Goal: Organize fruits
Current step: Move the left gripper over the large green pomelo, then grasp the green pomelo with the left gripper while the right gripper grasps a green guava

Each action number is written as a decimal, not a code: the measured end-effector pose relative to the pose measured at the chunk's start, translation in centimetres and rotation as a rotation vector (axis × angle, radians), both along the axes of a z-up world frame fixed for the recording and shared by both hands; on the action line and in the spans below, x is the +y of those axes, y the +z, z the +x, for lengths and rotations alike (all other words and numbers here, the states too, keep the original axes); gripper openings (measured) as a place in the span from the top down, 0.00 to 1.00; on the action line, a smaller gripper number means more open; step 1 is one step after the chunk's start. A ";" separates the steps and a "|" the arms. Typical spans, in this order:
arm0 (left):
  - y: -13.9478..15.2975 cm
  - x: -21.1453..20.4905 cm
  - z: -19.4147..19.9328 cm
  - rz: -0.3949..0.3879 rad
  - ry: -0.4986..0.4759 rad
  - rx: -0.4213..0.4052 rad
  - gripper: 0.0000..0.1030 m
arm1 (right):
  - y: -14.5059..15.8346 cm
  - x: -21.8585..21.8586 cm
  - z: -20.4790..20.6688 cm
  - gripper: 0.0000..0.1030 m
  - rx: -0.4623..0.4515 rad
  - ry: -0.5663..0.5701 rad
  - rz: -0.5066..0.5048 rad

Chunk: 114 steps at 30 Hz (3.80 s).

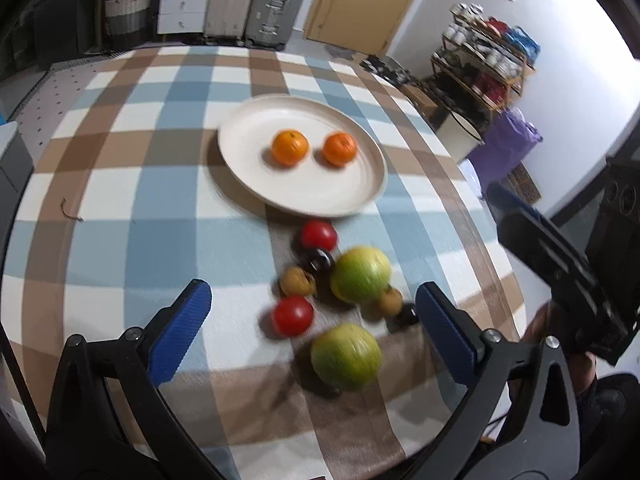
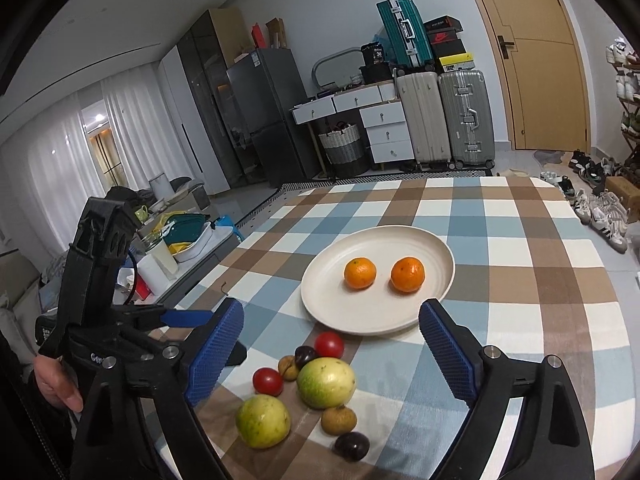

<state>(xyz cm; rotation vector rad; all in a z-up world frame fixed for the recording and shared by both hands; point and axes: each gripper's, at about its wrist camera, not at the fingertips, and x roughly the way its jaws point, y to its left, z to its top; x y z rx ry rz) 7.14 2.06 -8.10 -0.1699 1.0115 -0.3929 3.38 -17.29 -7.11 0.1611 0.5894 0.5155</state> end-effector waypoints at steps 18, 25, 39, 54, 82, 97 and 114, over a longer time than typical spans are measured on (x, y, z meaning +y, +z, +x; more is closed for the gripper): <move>-3.4 -1.8 -3.0 0.021 -0.047 0.090 0.01 | 0.1 -0.6 -2.8 0.07 -0.009 -0.011 0.006; -4.9 -2.3 -2.6 0.043 -0.045 0.129 0.01 | -0.3 -0.9 -3.4 0.07 0.001 -0.013 0.009; -6.3 -2.1 -1.2 -0.033 -0.024 0.193 0.04 | -1.3 -1.3 -2.9 0.07 0.031 -0.017 0.011; -6.8 -2.5 -1.2 -0.078 -0.059 0.191 0.55 | -1.4 -1.4 -3.1 0.07 0.039 -0.017 0.010; -0.8 1.4 -3.2 -0.132 -0.072 0.018 0.55 | -4.2 0.2 -0.3 0.07 0.160 0.012 -0.031; -1.9 3.4 -1.7 -0.173 -0.050 0.037 0.55 | -8.1 3.0 3.1 0.07 0.278 0.077 -0.051; -2.1 3.4 -0.2 -0.175 -0.044 0.040 0.55 | -9.7 3.9 4.7 0.47 0.325 0.142 -0.026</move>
